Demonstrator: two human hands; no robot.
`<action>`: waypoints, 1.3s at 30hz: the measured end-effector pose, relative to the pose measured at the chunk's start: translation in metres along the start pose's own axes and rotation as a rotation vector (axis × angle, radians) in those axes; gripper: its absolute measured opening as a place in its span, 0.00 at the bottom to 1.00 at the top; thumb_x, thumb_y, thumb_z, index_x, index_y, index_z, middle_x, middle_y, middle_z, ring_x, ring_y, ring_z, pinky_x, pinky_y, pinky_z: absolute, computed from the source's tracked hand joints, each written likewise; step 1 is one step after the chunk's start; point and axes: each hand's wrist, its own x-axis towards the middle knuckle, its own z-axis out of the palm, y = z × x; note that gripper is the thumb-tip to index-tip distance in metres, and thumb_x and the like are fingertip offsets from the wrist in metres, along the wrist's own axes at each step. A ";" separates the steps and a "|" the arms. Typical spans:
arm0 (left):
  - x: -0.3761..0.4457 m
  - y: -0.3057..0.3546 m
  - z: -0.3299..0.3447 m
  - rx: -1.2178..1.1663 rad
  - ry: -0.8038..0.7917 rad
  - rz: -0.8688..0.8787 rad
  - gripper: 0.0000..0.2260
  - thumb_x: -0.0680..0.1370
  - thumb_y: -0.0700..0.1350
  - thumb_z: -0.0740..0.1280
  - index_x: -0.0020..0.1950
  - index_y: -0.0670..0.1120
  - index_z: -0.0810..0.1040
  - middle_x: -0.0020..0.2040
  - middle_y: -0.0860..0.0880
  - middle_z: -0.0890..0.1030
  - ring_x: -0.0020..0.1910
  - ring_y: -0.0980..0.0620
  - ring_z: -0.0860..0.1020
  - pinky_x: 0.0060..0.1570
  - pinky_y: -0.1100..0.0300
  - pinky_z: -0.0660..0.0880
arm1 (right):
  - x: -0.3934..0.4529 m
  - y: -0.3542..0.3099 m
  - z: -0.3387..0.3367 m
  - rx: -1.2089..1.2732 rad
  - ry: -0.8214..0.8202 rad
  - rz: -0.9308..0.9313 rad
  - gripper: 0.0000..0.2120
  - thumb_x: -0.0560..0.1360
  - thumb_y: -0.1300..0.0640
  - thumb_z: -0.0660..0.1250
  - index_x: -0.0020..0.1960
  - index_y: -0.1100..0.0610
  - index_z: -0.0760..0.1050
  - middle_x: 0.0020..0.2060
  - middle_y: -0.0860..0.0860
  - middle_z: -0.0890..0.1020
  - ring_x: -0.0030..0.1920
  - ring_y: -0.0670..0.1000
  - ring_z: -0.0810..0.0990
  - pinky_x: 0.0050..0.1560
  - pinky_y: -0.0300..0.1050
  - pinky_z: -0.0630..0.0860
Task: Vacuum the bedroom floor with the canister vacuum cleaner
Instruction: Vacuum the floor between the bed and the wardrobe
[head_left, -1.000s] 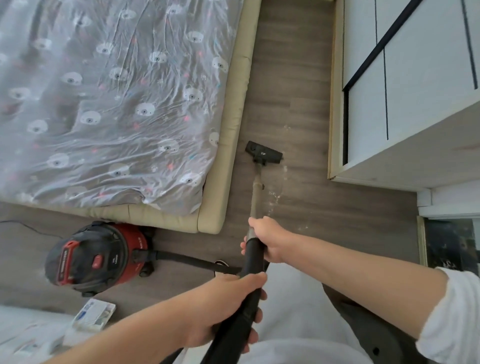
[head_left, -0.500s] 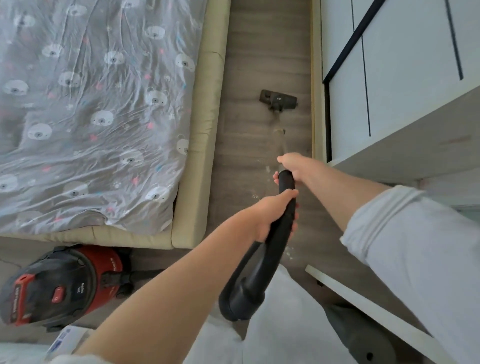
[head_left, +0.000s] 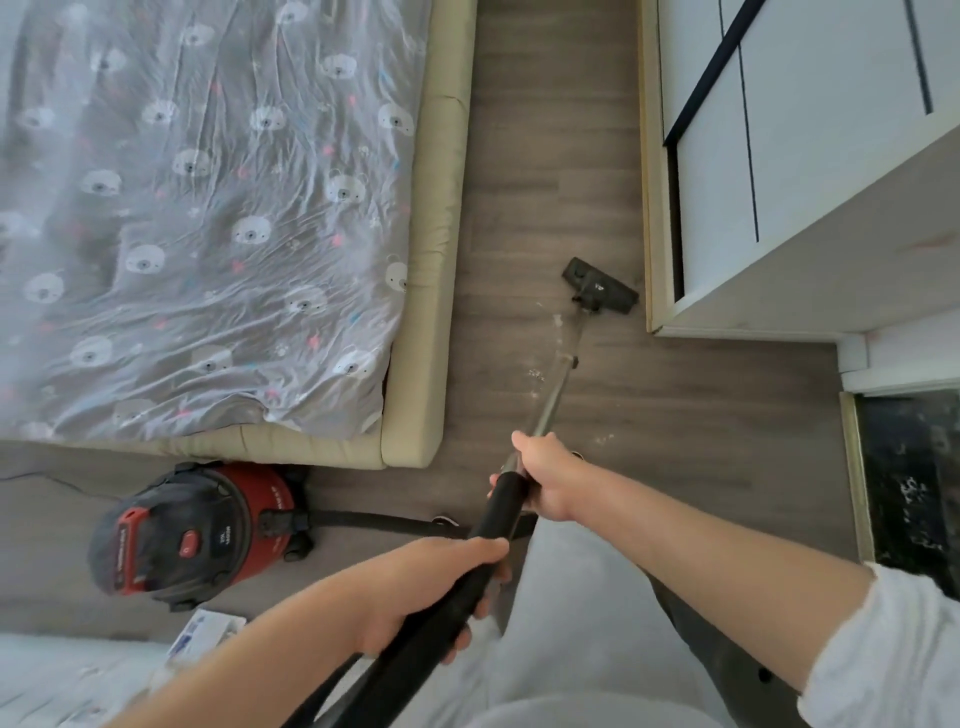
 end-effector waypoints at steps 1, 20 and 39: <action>-0.009 -0.008 0.001 -0.003 -0.011 -0.006 0.16 0.79 0.58 0.68 0.55 0.47 0.80 0.35 0.47 0.78 0.28 0.48 0.75 0.29 0.59 0.73 | -0.006 0.010 0.002 0.022 -0.006 0.015 0.27 0.82 0.51 0.60 0.75 0.43 0.50 0.57 0.57 0.73 0.34 0.55 0.84 0.42 0.58 0.83; 0.107 0.131 0.055 -0.099 0.033 0.187 0.15 0.78 0.59 0.69 0.46 0.47 0.77 0.34 0.48 0.79 0.24 0.51 0.76 0.30 0.62 0.75 | 0.054 -0.133 -0.071 -0.187 0.243 -0.194 0.22 0.82 0.51 0.60 0.73 0.56 0.61 0.51 0.60 0.77 0.31 0.53 0.77 0.33 0.49 0.77; -0.033 -0.007 -0.010 -0.027 0.180 0.086 0.19 0.78 0.61 0.68 0.51 0.44 0.81 0.33 0.48 0.79 0.24 0.50 0.75 0.26 0.62 0.73 | -0.020 0.003 0.033 -0.075 0.071 -0.063 0.13 0.82 0.52 0.60 0.62 0.59 0.64 0.47 0.58 0.77 0.43 0.57 0.82 0.33 0.48 0.80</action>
